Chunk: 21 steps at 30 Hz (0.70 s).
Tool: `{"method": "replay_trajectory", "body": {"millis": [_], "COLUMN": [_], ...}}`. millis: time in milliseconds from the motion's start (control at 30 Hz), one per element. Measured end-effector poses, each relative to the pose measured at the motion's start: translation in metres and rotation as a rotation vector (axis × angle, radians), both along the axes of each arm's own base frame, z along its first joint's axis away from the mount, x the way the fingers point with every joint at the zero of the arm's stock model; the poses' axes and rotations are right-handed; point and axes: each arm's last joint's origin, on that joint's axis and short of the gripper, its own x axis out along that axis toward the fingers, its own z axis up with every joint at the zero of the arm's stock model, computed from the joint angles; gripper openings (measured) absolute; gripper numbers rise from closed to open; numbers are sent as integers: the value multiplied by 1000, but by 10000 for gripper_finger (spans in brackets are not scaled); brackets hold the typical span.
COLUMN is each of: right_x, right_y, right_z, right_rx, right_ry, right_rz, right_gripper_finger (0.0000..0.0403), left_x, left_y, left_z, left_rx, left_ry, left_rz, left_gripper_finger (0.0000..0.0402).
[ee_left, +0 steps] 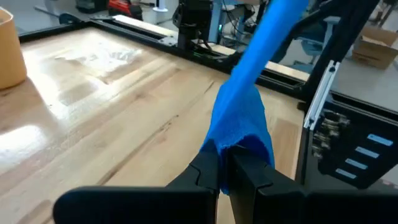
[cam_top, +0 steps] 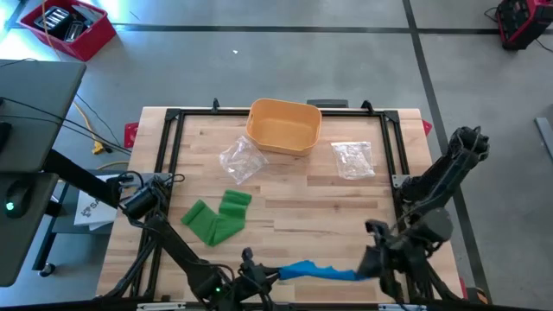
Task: Roll bandage
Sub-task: Roll the blue bandage
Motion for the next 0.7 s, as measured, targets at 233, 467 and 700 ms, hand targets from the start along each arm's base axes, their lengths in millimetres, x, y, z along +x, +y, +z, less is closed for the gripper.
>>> {"method": "replay_trajectory", "body": {"millis": [233, 467, 700], "right_x": [-15, -10, 16], "right_y": [-5, -14, -6], "right_z": [12, 6, -23], "right_rx": [17, 38, 73], "right_ry": [-31, 99, 266], "right_rz": [-39, -166, -182], "right_gripper_finger": [0, 0, 0], "left_x": [1, 24, 50], "left_y": [5, 16, 34], "left_z": [-5, -25, -65], "left_rx": [-46, -3, 40], "left_ry": [21, 107, 248], "left_rz": [21, -23, -70], "left_gripper_finger": [10, 46, 102]}}
